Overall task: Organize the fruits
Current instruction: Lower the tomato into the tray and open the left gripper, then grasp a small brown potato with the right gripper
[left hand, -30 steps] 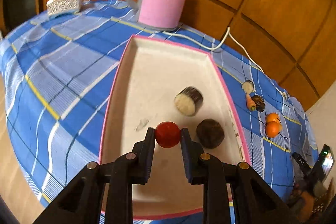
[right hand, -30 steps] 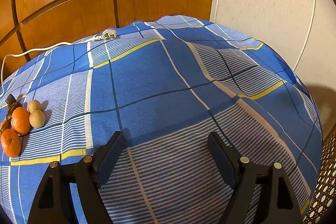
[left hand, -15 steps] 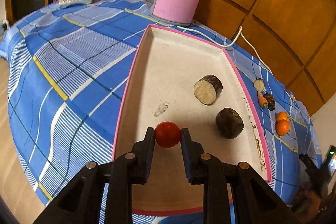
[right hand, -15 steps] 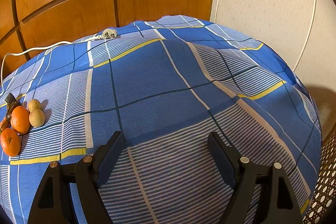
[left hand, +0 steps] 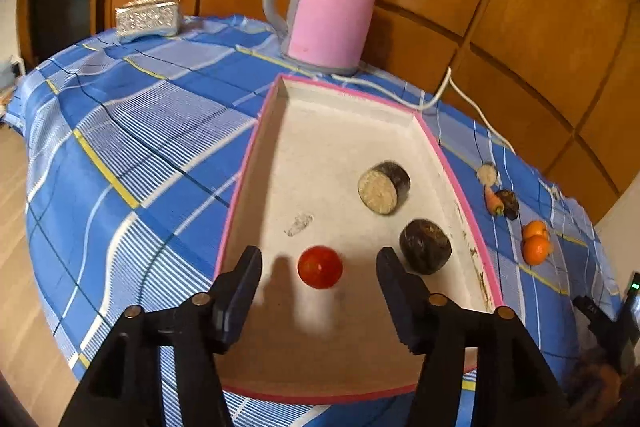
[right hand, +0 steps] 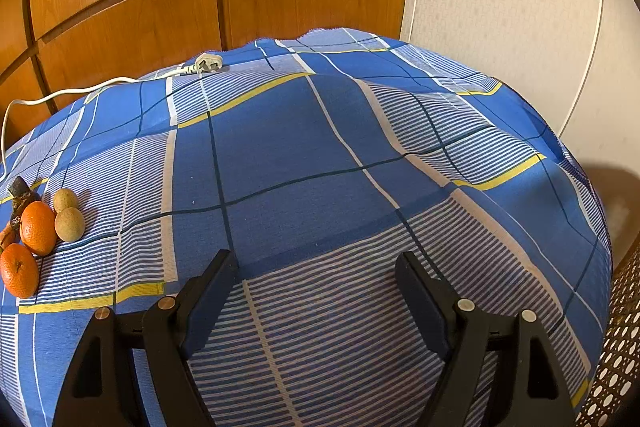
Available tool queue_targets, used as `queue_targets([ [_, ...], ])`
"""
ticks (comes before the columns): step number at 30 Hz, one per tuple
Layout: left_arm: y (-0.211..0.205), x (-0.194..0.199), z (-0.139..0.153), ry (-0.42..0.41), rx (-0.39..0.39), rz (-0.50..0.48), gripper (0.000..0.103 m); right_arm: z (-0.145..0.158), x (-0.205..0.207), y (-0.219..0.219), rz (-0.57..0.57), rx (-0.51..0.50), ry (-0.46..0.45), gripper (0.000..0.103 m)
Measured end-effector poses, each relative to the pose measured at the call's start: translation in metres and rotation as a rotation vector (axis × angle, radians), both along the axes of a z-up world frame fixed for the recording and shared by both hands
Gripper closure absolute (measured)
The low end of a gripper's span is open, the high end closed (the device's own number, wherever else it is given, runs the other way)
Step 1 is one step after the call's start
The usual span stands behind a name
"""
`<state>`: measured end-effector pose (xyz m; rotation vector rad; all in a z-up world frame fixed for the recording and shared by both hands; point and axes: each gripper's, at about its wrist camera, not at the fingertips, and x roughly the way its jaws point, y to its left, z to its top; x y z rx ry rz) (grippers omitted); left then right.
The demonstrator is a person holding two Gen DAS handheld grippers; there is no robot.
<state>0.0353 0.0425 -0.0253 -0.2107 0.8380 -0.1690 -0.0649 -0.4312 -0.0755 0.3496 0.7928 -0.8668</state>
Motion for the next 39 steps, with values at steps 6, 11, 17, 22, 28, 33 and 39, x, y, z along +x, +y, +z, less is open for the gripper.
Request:
queue_targets([
  [6, 0.009, -0.008, 0.001, -0.004, -0.016, 0.032, 0.037, -0.001, 0.000, 0.000, 0.000, 0.000, 0.002, 0.020],
  [11, 0.009, -0.015, 0.008, -0.041, -0.034, 0.036, 0.028, 0.002, 0.003, -0.004, 0.007, 0.025, 0.027, 0.020],
  [17, 0.016, -0.016, 0.013, -0.068, -0.052, 0.069, 0.021, 0.020, 0.019, 0.003, 0.139, 0.094, 0.015, 0.043],
  [22, 0.016, -0.015, 0.010, -0.055, -0.038, 0.073, 0.020, 0.037, 0.046, 0.030, 0.360, 0.143, -0.027, 0.060],
  [28, 0.016, -0.014, 0.007, -0.043, -0.028, 0.075, 0.018, 0.028, 0.090, 0.062, 0.545, 0.144, 0.061, 0.066],
  [33, 0.014, -0.012, 0.003, -0.031, -0.018, 0.070, 0.017, 0.019, 0.110, 0.077, 0.613, 0.119, 0.127, 0.066],
  [39, 0.014, -0.010, -0.002, -0.013, -0.010, 0.071, 0.017, 0.012, 0.126, 0.078, 0.665, 0.079, 0.158, 0.075],
])
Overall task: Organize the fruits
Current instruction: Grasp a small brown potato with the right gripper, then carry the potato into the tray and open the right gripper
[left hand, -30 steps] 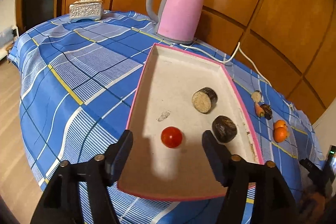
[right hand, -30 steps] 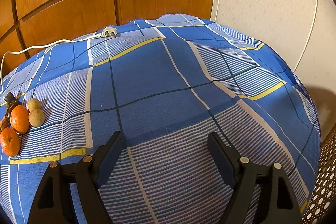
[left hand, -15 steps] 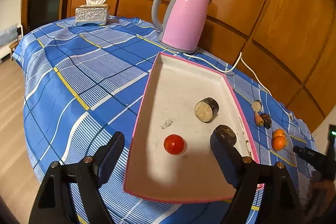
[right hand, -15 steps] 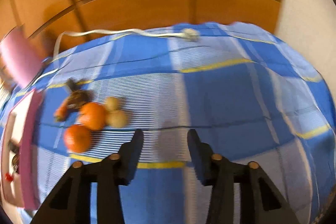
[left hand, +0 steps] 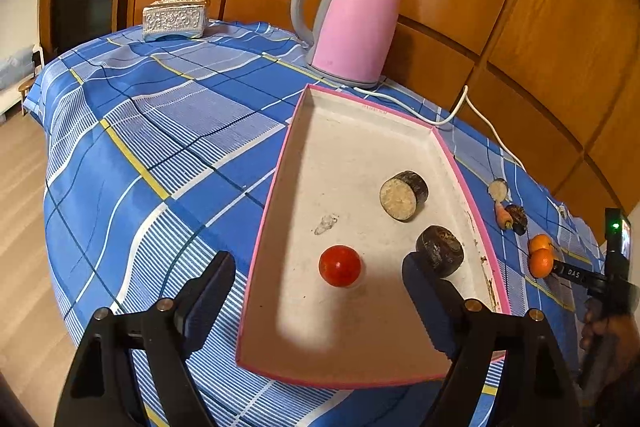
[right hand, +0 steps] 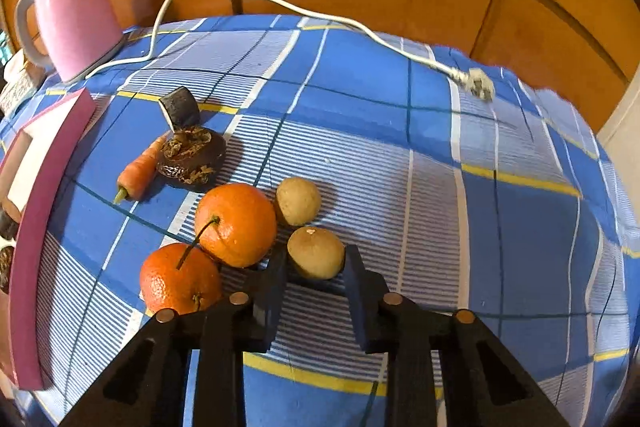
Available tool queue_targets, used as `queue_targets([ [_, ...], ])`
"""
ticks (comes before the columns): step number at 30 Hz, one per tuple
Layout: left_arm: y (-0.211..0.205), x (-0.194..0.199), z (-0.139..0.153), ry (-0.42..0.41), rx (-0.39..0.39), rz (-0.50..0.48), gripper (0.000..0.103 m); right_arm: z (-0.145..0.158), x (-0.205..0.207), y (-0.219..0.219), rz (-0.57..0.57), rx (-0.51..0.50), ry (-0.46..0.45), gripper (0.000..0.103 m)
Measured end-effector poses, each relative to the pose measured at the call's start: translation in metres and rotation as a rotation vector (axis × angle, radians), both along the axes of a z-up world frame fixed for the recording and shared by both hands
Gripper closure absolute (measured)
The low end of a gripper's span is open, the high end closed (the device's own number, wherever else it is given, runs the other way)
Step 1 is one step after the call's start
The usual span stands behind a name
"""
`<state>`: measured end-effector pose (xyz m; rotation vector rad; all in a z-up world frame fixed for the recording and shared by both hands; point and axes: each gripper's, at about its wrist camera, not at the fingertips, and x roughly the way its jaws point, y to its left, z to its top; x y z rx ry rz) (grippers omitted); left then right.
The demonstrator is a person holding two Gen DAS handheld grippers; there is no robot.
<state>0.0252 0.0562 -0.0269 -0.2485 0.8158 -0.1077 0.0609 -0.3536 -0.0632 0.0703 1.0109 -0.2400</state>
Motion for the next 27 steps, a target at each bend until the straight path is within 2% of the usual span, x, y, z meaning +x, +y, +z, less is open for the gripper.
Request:
queue_targets([
  [3, 0.001, 0.000, -0.001, 0.000, 0.000, 0.006, 0.017, 0.007, -0.007, -0.001, -0.029, -0.023, -0.009, 0.075],
  [7, 0.004, 0.001, -0.003, 0.014, -0.011, 0.020, 0.016, 0.033, -0.024, 0.012, -0.016, -0.041, -0.082, 0.075],
  [12, 0.006, 0.001, -0.004, 0.022, -0.020, 0.027, 0.014, 0.062, -0.033, 0.053, 0.132, 0.005, -0.154, 0.075],
  [19, 0.005, 0.001, -0.008, 0.044, -0.021, 0.028, 0.012, 0.068, -0.007, 0.132, 0.378, 0.088, -0.137, 0.075],
  [22, 0.004, 0.000, -0.009, 0.048, -0.013, 0.026, 0.012, 0.068, 0.013, 0.172, 0.474, 0.074, -0.132, 0.075],
  [27, 0.003, 0.000, -0.012, 0.054, -0.007, 0.020, 0.011, 0.059, 0.041, 0.211, 0.532, 0.035, -0.109, 0.075],
])
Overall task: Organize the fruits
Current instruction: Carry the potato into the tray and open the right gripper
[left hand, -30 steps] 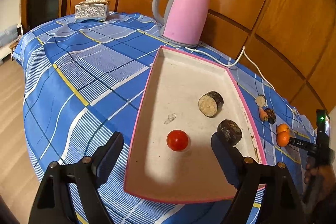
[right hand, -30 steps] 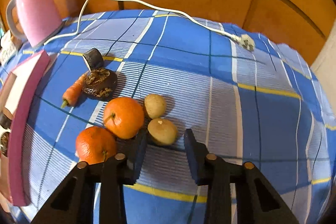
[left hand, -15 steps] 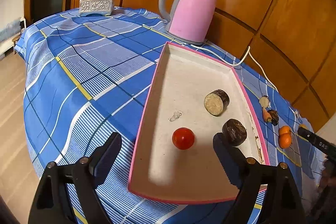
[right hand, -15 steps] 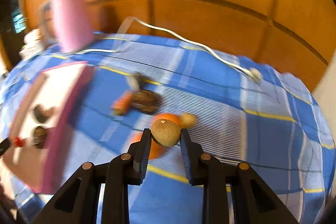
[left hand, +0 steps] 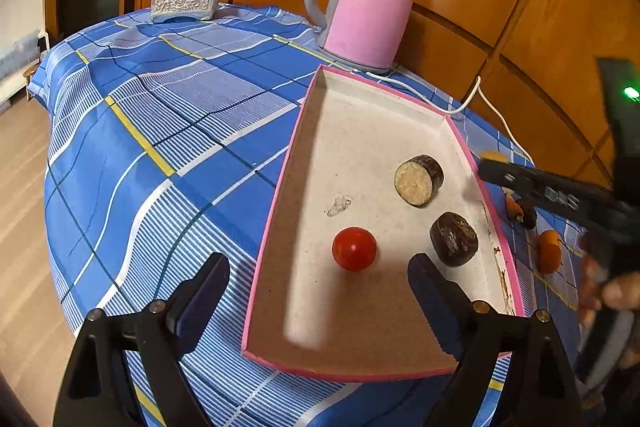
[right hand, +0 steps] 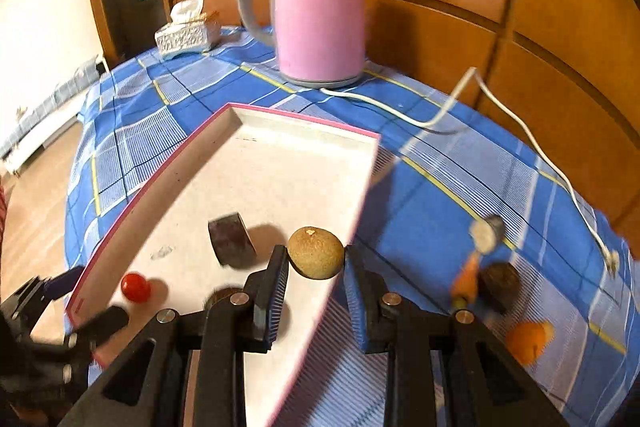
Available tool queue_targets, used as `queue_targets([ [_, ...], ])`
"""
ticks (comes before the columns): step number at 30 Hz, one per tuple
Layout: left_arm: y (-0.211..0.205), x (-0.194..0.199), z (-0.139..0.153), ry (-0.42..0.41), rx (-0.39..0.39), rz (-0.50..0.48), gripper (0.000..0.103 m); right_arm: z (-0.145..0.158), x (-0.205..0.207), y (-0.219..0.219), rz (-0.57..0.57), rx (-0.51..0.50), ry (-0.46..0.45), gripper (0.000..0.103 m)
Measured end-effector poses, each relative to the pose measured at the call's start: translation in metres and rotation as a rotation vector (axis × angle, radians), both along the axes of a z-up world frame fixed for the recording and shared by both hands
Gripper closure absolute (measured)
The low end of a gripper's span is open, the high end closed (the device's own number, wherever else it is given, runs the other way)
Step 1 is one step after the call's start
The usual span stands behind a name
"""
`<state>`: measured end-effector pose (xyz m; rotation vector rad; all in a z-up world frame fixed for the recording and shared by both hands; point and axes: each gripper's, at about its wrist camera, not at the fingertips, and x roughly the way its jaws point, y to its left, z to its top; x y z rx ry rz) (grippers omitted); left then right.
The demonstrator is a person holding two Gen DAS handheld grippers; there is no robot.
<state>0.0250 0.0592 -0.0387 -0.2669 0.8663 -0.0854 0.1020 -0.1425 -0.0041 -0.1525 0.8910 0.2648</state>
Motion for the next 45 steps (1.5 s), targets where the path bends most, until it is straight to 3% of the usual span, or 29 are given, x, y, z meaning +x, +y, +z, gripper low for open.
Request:
queue_targets([
  [10, -0.002, 0.000, -0.003, 0.013, 0.007, -0.001, 0.011, -0.015, 0.027, 0.007, -0.043, 0.047, 0.032, 0.074],
  [13, -0.002, 0.000, -0.003, 0.013, 0.006, -0.001, 0.011, -0.013, 0.020, 0.007, -0.036, 0.059, 0.024, 0.067],
  [20, -0.004, -0.001, -0.003, 0.010, 0.005, -0.006, 0.011, 0.000, 0.002, -0.006, -0.075, 0.100, -0.013, 0.066],
  [31, -0.005, -0.003, -0.001, 0.005, 0.005, -0.017, 0.011, 0.001, -0.042, -0.061, -0.227, 0.074, -0.047, 0.066],
  [37, -0.007, -0.003, 0.001, 0.001, 0.010, -0.021, 0.011, -0.008, -0.078, -0.112, -0.379, 0.084, -0.042, 0.066],
  [45, -0.008, -0.004, 0.001, -0.005, 0.017, -0.027, 0.011, -0.027, -0.124, -0.198, -0.727, 0.037, -0.045, 0.066],
])
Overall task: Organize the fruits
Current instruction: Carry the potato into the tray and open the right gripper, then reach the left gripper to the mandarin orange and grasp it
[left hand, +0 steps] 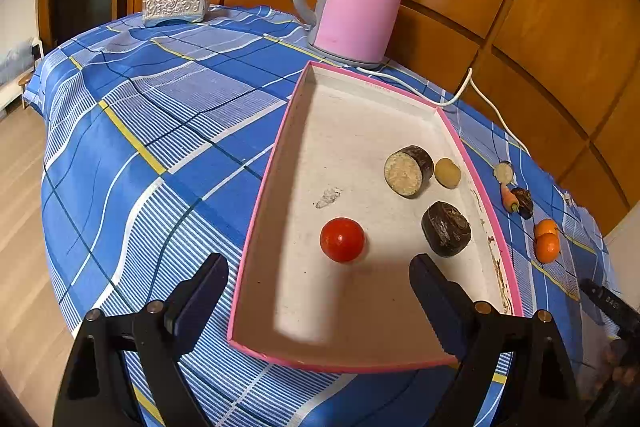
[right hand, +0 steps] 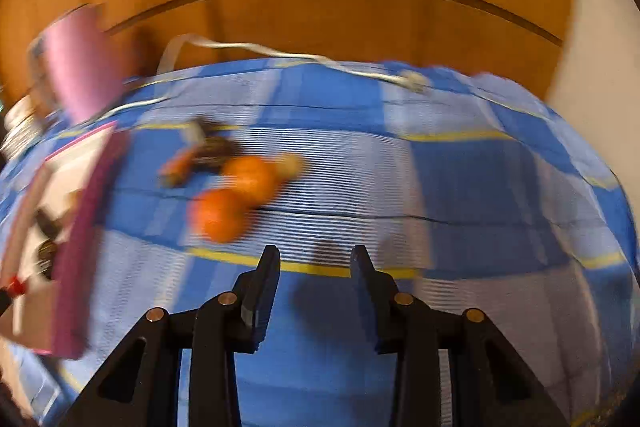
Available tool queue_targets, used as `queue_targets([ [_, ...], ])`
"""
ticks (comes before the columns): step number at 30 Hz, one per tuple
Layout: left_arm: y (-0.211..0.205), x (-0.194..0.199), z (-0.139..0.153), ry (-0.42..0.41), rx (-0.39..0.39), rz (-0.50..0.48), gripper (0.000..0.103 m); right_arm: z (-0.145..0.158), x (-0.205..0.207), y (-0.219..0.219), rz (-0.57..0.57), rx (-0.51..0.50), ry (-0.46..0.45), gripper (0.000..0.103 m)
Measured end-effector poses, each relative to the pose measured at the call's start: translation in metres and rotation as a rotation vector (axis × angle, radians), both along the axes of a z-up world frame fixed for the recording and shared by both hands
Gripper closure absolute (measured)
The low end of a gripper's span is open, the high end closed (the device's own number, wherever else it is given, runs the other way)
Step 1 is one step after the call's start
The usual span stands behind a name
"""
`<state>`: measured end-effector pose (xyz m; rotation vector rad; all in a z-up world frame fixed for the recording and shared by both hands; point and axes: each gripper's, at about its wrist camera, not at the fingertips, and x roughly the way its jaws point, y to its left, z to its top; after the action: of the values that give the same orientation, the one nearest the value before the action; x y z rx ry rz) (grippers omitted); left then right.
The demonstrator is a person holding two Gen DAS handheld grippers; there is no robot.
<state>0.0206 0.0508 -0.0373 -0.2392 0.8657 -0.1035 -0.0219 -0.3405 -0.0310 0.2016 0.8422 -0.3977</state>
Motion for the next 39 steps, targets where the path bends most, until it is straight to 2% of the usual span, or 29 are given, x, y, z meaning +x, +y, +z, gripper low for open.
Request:
queue_targets([
  [6, 0.003, 0.000, 0.003, -0.010, 0.001, 0.005, 0.011, -0.014, -0.027, -0.065, -0.329, -0.062, 0.036, 0.066],
  [11, 0.006, -0.002, 0.011, -0.031, 0.000, 0.008, 0.011, -0.032, -0.043, -0.090, -0.463, -0.062, 0.067, 0.064],
  [13, 0.007, -0.004, 0.016, -0.050, 0.006, 0.001, 0.011, -0.034, -0.047, -0.089, -0.478, -0.075, 0.046, 0.058],
  [18, 0.002, -0.002, 0.017, -0.034, 0.019, -0.009, 0.011, -0.036, -0.054, -0.086, -0.485, -0.080, 0.022, 0.055],
  [21, -0.002, -0.001, 0.016, -0.016, 0.026, -0.015, 0.011, -0.036, -0.054, -0.086, -0.485, -0.069, 0.011, 0.055],
  [29, -0.021, 0.003, 0.035, -0.026, 0.013, -0.061, 0.011, -0.039, -0.050, -0.088, -0.487, -0.064, 0.003, 0.052],
  [34, -0.037, 0.009, 0.040, 0.009, -0.012, -0.086, 0.011, -0.040, -0.051, -0.090, -0.491, -0.050, -0.012, 0.052],
  [39, -0.062, 0.013, 0.054, -0.026, -0.012, -0.155, 0.011, -0.040, -0.052, -0.091, -0.499, -0.038, -0.024, 0.052],
])
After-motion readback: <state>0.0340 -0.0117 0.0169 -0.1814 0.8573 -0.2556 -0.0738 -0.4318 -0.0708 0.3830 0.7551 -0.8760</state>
